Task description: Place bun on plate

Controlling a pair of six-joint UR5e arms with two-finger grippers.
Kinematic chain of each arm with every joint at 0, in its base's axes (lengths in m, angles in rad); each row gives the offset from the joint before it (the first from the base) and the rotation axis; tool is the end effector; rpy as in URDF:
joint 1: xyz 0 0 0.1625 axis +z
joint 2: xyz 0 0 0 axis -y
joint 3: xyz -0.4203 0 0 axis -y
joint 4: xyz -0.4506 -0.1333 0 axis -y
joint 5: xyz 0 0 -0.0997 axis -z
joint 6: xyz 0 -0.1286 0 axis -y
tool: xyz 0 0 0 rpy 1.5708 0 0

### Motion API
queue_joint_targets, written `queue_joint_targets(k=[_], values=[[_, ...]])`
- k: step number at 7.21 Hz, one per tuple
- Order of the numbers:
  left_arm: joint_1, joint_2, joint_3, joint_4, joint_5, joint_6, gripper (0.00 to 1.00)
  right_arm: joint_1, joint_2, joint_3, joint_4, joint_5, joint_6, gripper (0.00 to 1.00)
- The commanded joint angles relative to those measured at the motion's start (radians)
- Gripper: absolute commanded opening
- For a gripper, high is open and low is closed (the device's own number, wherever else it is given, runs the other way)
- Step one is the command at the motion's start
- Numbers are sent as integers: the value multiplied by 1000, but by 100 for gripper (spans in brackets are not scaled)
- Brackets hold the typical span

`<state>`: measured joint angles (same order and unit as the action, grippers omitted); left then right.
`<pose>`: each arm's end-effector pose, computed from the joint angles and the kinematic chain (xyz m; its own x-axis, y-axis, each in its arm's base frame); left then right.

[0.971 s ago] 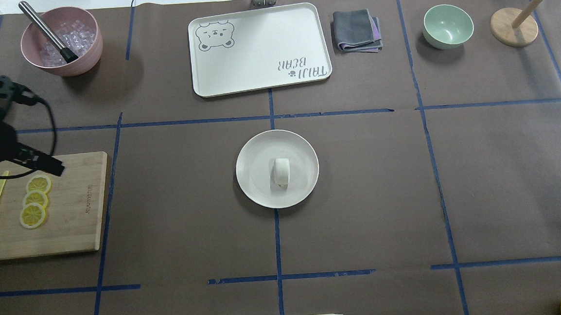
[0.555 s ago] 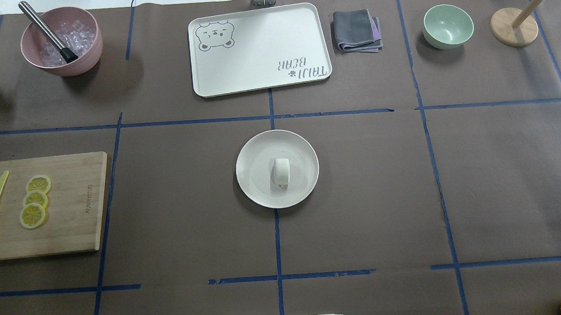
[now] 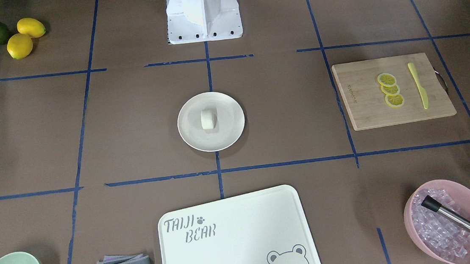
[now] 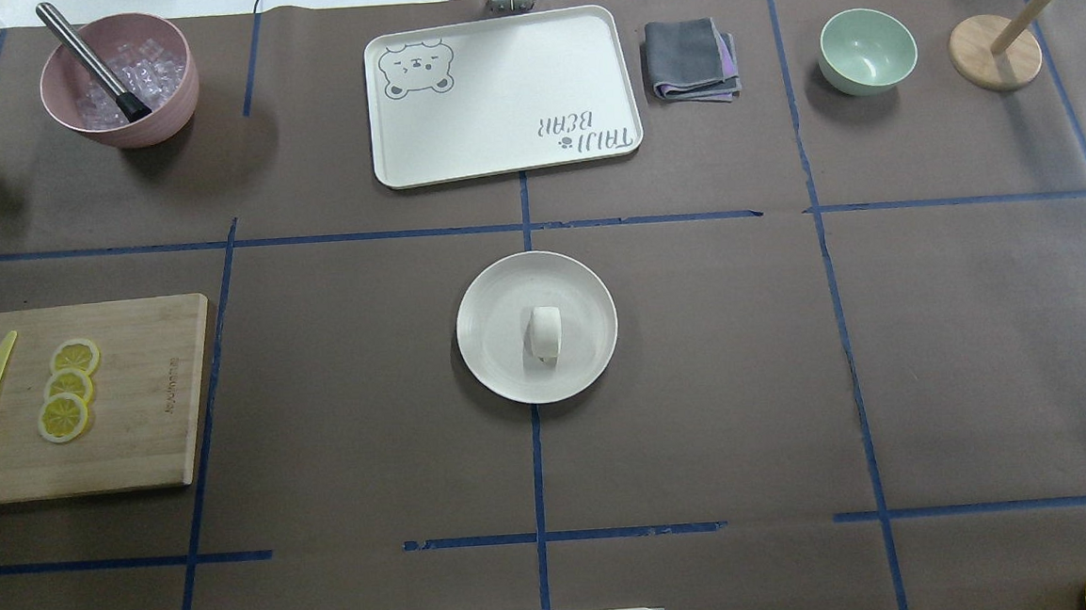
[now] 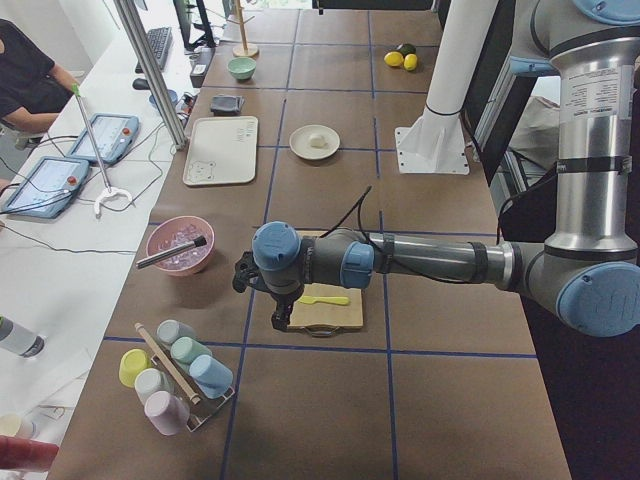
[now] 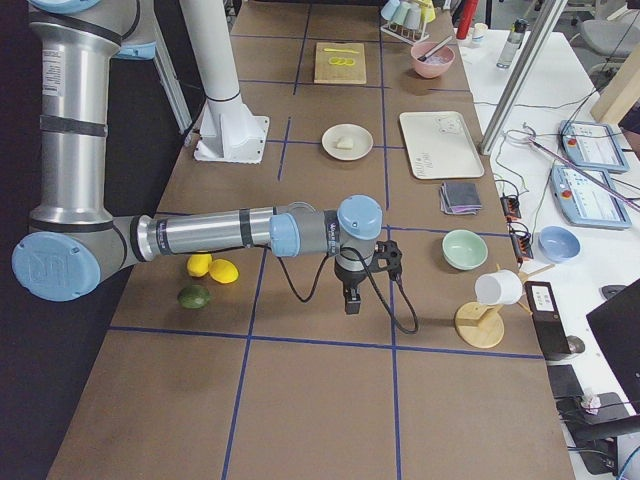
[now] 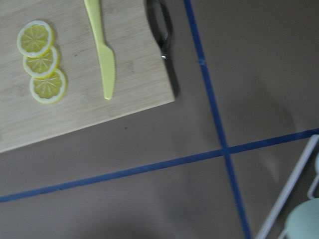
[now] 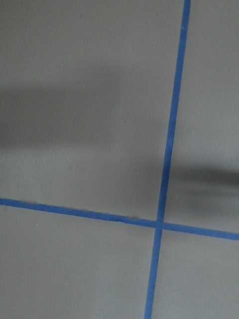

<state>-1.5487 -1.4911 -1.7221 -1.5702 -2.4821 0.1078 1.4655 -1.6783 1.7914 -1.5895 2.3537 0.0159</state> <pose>-0.0201 -0.5216 0.6208 0.6054 0.1765 -0.7761 -0.0877 0.9840 0.1554 -0.0113 -0.5121 0.6109 0.6995 -0.1249 0.7036 0.0935 0.9921 0.0831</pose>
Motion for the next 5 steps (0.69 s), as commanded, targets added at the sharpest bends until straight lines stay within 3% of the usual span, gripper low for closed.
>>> queue_joint_targets(k=[1,3,5], values=[[-14,-23,-11,88,14,-10,99,54,-14,-61,-3,12,-121,100],[-10,-20,-20,90,138,-40,99,58,-12,-66,-3,10,-125,100],[-7,36,-25,96,140,-66,100,58,-12,-70,-1,10,-125,100]])
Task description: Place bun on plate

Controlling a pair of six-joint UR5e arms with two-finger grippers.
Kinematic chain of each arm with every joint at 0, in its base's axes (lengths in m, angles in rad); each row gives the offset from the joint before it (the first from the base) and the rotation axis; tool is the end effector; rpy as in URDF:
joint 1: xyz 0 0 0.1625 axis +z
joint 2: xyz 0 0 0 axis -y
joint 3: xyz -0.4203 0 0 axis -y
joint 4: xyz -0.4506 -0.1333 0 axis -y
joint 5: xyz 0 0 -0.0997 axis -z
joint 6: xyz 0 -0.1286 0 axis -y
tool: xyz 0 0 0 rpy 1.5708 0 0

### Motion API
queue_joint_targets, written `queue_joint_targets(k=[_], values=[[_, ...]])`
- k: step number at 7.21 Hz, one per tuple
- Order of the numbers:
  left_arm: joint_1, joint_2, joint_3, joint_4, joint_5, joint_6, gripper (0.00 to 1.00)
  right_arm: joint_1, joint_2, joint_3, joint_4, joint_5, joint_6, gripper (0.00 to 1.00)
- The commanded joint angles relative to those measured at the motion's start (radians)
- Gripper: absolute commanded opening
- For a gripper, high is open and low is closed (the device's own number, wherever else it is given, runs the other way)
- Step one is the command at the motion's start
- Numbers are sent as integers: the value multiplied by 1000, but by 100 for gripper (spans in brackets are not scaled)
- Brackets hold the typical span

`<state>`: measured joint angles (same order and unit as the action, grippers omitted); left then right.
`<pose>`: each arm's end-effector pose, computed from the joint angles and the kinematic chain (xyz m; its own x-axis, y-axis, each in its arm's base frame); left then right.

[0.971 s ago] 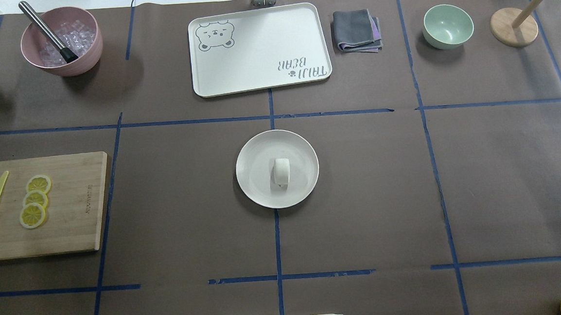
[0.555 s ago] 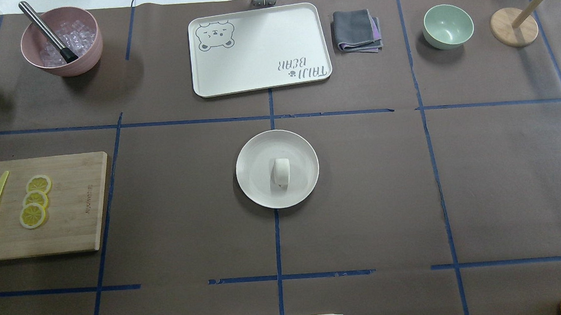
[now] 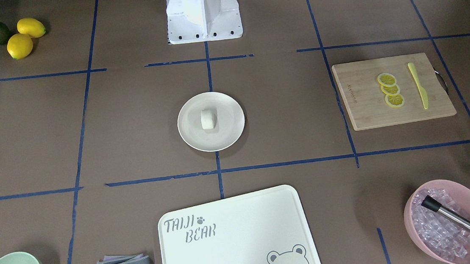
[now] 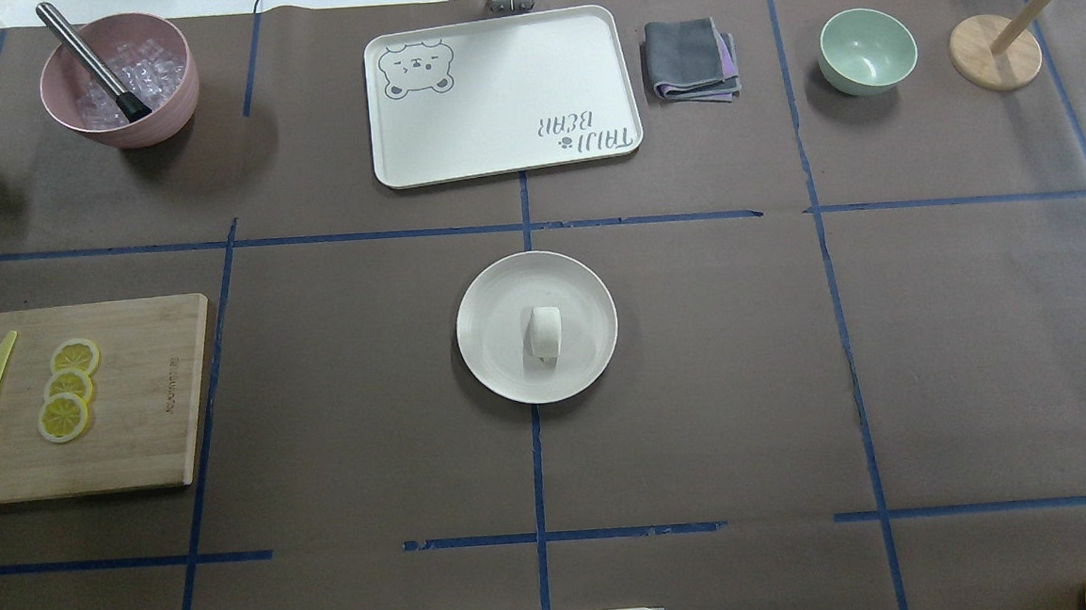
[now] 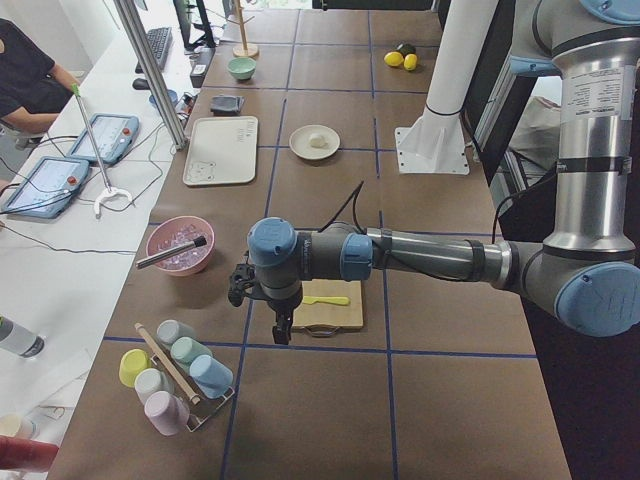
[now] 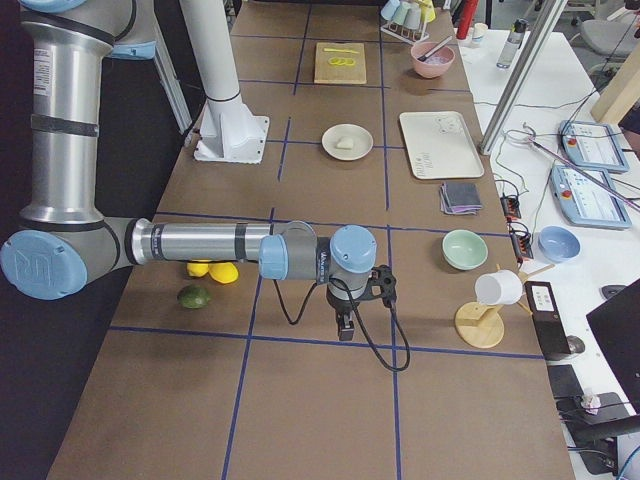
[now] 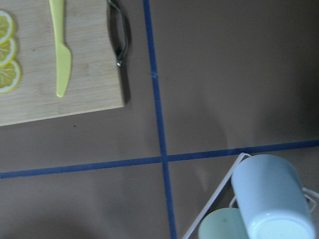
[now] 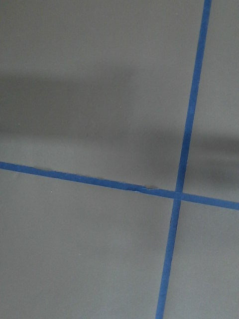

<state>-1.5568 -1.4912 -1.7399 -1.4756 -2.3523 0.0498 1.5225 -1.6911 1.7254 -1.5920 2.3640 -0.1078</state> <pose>-0.0355 -0.5151 0.6330 0.7083 0.0557 -0.7037 -0.0493 0.9984 0.0294 0.0174 -0.5022 0.6532 0.6910 -0.1504 0.7070 0.1233 0.9883 0.0897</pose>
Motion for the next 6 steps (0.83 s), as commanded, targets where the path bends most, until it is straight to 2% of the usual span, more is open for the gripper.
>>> queue_joint_targets(k=[1,4,6], values=[[0,42,-15,-5,8,-7,100,1,1,-9,6,0,-1,100],[0,39,-20,6,7,81,100,1,5,-16,9,0,2,100],[1,28,-35,78,-7,84,100,1,8,-17,9,1,4,100]])
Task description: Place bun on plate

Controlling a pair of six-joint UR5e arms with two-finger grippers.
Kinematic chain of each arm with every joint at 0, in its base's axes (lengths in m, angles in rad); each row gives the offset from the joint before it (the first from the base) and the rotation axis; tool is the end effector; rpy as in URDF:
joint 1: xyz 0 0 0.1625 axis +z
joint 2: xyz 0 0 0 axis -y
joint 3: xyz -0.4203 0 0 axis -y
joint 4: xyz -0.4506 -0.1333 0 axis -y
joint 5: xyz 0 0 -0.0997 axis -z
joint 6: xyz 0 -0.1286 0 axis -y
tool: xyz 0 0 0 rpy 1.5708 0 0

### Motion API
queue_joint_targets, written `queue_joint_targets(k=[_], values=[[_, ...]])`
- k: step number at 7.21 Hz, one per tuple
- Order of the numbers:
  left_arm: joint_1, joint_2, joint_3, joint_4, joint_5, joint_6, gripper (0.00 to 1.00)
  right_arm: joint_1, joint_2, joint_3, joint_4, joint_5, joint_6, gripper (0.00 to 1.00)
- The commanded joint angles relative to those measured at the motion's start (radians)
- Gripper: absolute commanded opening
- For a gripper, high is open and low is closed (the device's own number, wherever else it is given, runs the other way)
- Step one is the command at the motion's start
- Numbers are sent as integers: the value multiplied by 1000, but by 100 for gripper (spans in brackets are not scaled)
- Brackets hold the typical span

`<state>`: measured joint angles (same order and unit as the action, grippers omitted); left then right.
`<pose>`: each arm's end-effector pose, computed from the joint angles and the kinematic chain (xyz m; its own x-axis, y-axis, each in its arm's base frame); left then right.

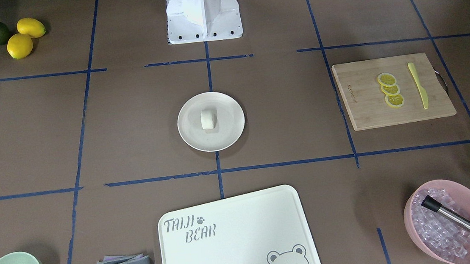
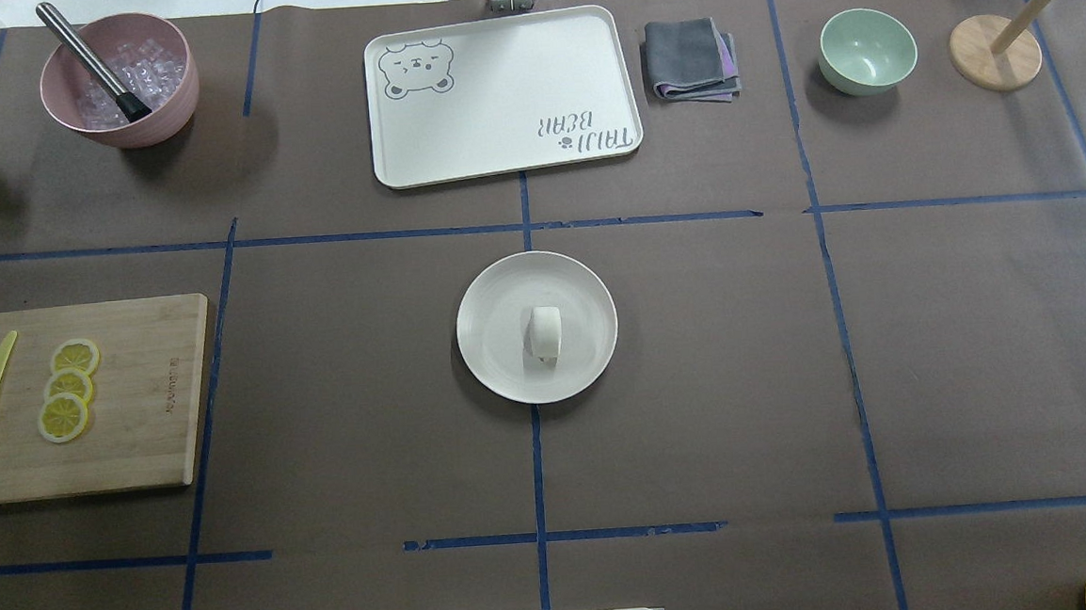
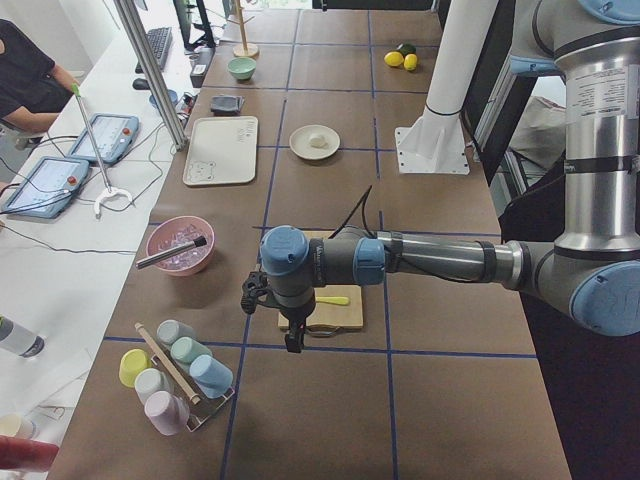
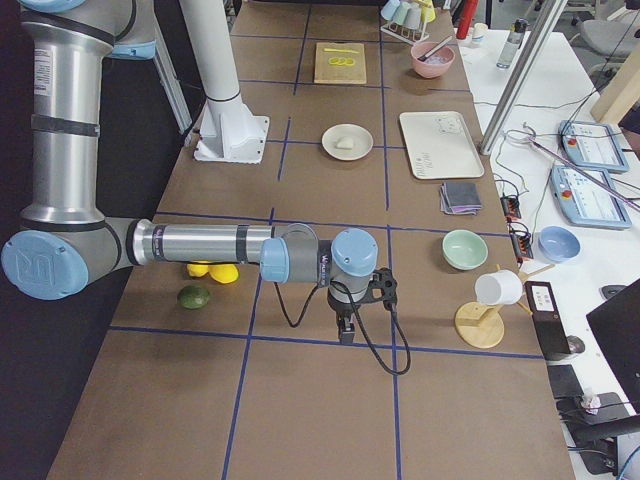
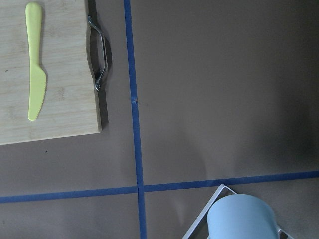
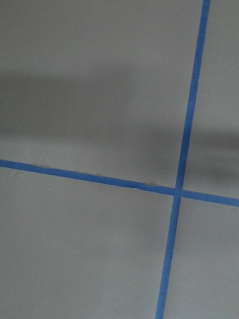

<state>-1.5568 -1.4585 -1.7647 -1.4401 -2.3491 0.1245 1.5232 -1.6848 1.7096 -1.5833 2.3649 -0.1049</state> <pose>-0.0361 -0.4976 0.6398 0.7053 0.0997 -0.7019 -0.1023 0.9940 0.0384 0.0176 -0.5049 0.6578 0.6909 -0.1465 0.7080 0.1206 0.9889 0.0869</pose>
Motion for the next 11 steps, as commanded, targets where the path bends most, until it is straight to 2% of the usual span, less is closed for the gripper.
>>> queue_joint_targets(k=[1,2,3,11], values=[[1,-2,-21,46,-10,4,100,0,4,-1,0,0,1,100],[-2,9,-27,38,-13,10,100,0,4,1,0,0,1,100],[1,38,-76,43,-10,3,100,0,4,-2,-1,0,1,100],[7,40,-85,27,-18,14,100,0,8,-28,2,2,1,100]])
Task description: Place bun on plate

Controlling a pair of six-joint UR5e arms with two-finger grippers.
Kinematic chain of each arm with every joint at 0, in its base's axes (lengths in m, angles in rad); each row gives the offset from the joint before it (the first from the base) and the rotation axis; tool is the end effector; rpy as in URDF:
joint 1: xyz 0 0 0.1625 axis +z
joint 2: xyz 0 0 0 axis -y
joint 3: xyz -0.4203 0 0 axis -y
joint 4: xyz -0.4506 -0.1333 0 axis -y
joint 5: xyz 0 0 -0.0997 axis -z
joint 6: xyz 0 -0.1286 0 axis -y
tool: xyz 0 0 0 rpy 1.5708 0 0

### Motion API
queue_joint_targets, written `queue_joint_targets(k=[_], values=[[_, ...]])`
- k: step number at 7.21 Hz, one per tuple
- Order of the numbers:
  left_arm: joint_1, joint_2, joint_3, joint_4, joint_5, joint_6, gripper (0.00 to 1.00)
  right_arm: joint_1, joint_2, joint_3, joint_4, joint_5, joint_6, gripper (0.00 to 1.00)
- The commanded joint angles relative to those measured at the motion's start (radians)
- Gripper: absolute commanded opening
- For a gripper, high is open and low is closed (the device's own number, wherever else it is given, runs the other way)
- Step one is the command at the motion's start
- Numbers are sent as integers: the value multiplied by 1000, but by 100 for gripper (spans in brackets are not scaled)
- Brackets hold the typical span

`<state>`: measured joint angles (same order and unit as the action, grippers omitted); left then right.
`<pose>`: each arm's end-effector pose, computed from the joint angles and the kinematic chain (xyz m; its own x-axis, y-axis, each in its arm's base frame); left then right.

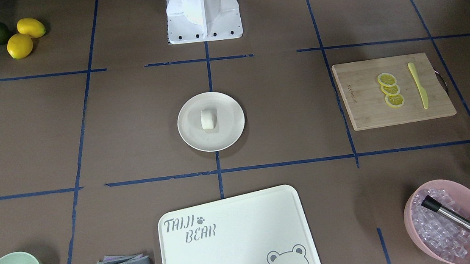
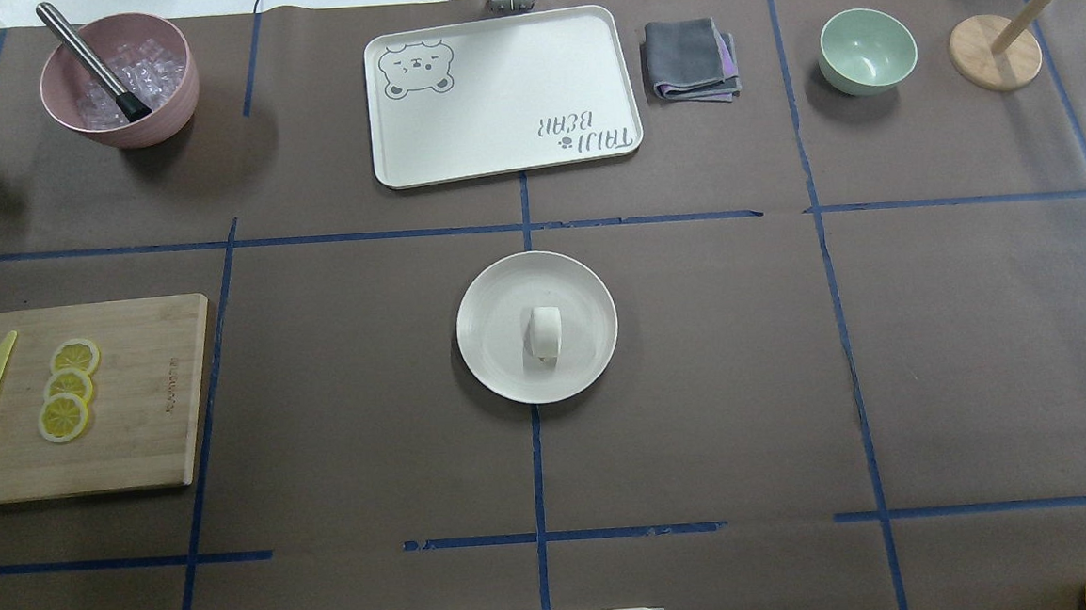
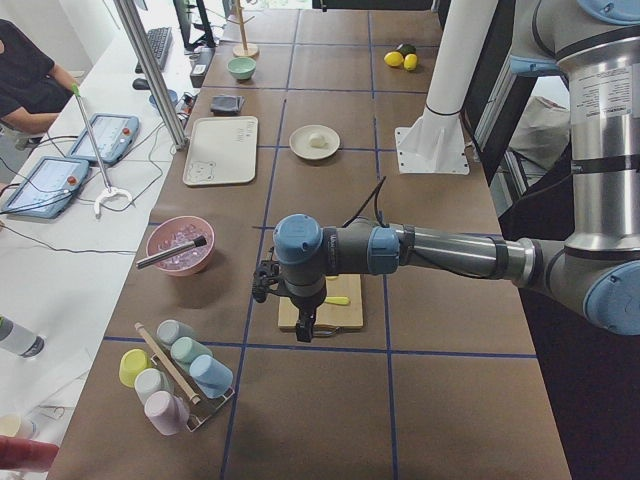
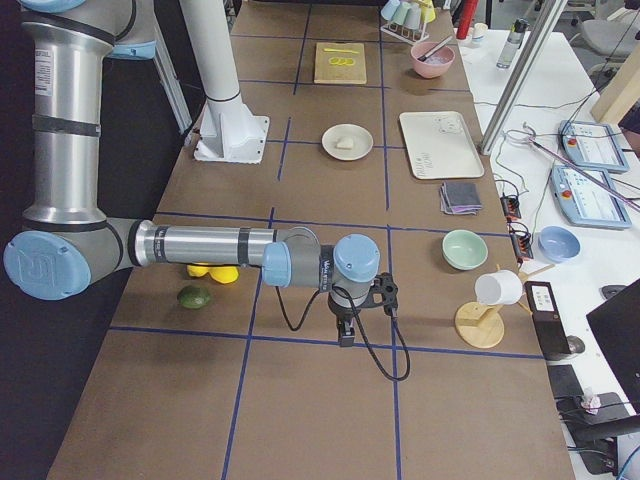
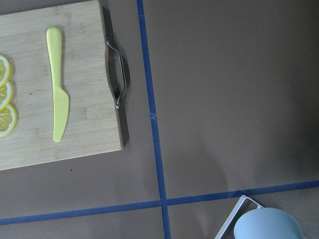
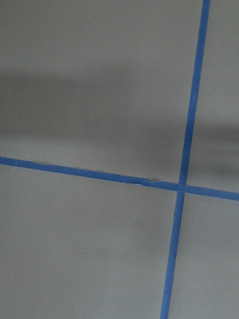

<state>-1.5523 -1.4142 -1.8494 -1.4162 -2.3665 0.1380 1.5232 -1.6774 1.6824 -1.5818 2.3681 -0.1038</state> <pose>-0.0326 -0.4791 0.6160 0.6909 0.1272 -0.7117 -0.1146 0.9912 0.0659 0.0172 -0.5064 0.6686 0.6894 -0.1323 0.7122 0.1196 0.9905 0.0682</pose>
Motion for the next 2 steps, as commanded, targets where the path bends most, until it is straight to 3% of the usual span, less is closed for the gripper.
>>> queue_joint_targets(k=[1,2], values=[[15,-5,-1,3,3,2,100,0,1,0,2,0,-1,100],[17,-5,-4,3,3,2,100,0,1,0,2,0,-1,100]])
